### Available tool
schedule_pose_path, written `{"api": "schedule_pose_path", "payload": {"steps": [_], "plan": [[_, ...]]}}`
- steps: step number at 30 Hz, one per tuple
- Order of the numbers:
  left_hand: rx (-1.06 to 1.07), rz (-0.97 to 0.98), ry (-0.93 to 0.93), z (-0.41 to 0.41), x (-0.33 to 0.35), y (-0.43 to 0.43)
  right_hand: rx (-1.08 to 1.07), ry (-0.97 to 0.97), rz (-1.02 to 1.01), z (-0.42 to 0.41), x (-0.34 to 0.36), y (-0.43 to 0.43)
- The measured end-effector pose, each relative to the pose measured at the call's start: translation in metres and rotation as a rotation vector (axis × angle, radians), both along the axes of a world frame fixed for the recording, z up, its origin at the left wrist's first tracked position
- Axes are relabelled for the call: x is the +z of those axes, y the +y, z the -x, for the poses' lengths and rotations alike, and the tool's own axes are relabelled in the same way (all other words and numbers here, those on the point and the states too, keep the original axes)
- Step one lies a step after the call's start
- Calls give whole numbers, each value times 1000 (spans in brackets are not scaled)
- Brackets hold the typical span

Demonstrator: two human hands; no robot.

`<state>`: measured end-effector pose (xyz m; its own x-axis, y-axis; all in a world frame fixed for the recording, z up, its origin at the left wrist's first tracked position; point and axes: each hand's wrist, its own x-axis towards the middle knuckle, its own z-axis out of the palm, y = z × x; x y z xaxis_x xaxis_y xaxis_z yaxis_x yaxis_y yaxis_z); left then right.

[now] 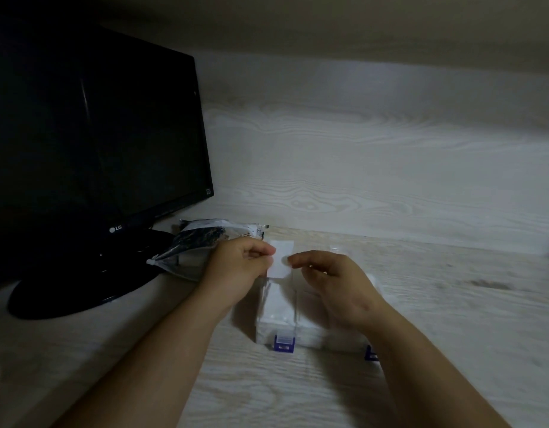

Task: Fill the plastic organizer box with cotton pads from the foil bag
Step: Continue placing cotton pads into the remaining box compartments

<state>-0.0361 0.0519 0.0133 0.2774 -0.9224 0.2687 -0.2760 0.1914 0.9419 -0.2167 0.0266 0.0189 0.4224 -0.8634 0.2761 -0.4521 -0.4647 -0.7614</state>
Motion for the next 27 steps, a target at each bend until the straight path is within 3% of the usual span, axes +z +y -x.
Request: {"api": "schedule_pose_path", "payload": {"steps": [13,18,27], "plan": [[0,-73,-188,2,-8,-8,-15,384,147,-5,0,-2],[-40,-151,-302,3,-13,-11,2,407,200,-6,-1,-3],[30,-76,-334,2,-10,-10,-15,364,215,-6,-8,-8]]}}
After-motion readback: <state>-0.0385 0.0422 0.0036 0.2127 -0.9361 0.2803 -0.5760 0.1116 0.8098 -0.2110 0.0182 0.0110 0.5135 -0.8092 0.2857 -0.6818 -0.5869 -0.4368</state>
